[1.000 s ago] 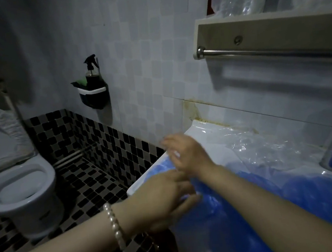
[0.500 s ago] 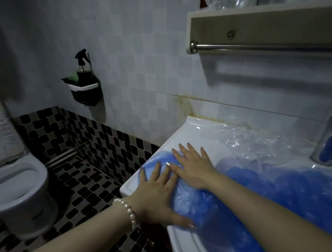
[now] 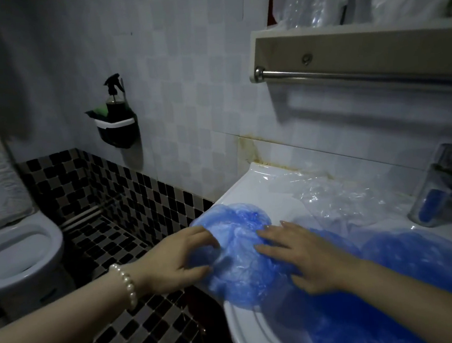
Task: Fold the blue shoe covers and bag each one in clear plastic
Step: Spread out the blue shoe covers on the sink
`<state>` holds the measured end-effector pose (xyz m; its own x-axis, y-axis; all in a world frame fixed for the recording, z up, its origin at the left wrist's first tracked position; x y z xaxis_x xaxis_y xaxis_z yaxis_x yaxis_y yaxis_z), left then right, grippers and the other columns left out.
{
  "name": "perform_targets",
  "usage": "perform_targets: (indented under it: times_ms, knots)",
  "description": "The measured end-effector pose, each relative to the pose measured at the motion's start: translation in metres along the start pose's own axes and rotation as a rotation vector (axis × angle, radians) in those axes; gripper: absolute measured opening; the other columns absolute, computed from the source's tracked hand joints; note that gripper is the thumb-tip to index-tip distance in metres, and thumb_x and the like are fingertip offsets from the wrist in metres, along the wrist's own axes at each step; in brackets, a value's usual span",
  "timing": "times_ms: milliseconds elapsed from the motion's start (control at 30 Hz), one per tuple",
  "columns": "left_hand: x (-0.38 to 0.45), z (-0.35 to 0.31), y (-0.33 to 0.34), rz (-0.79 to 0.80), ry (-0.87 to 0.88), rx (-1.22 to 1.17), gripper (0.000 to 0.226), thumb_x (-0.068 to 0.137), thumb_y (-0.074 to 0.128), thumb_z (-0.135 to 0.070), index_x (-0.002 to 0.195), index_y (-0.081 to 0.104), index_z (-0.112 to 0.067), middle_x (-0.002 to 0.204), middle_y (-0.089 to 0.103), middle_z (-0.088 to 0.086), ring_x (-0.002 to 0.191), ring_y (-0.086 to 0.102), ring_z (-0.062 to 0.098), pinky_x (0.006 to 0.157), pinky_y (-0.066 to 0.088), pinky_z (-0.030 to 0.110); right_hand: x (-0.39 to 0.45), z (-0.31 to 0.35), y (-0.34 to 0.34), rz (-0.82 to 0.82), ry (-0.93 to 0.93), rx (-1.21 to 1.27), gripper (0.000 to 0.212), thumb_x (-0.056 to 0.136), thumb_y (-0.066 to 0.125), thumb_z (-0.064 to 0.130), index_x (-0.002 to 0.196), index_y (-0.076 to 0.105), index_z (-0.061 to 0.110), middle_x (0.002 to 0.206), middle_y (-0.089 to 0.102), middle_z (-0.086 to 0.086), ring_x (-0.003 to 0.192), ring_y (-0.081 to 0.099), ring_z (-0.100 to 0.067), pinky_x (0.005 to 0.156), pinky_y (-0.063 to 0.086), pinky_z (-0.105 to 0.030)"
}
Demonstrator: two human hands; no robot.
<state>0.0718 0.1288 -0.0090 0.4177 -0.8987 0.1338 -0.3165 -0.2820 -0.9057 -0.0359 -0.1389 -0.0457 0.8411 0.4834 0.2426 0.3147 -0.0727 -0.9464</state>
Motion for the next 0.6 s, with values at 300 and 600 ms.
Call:
perform_targets:
  times_ms: [300,600]
  knots:
    - [0.002,0.012,-0.002,-0.030,-0.287,-0.409,0.031,0.074,0.076,-0.014,0.101,0.063,-0.021,0.104,0.063,-0.002,0.093,0.064,0.011,0.081,0.055,0.026,0.030,0.004,-0.013,-0.102,0.771,1.139,0.019,0.081,0.060,0.000,0.069,0.061,0.014,0.065,0.058,0.012,0.058,0.049,0.007,0.066,0.040,-0.015]
    - [0.045,0.017,-0.003,-0.320,-0.638,-0.451,0.036,0.098,0.048,-0.031,0.074,0.064,-0.010,0.071,0.064,0.003,0.069,0.061,0.018,0.064,0.046,0.026,0.069,-0.008,-0.019,-0.091,1.186,1.049,0.037,0.097,0.045,0.036,0.102,0.062,0.004,0.102,0.062,-0.013,0.087,0.056,-0.025,0.080,0.043,-0.031]
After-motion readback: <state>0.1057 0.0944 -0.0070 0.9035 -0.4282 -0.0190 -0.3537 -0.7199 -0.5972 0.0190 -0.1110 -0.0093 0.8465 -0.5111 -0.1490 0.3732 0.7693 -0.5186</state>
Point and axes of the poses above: each hand's wrist, its own x-axis towards the middle knuckle, its own y-axis out of the palm, z = x × y, the point moved 1 cm from there along x, towards the middle knuckle
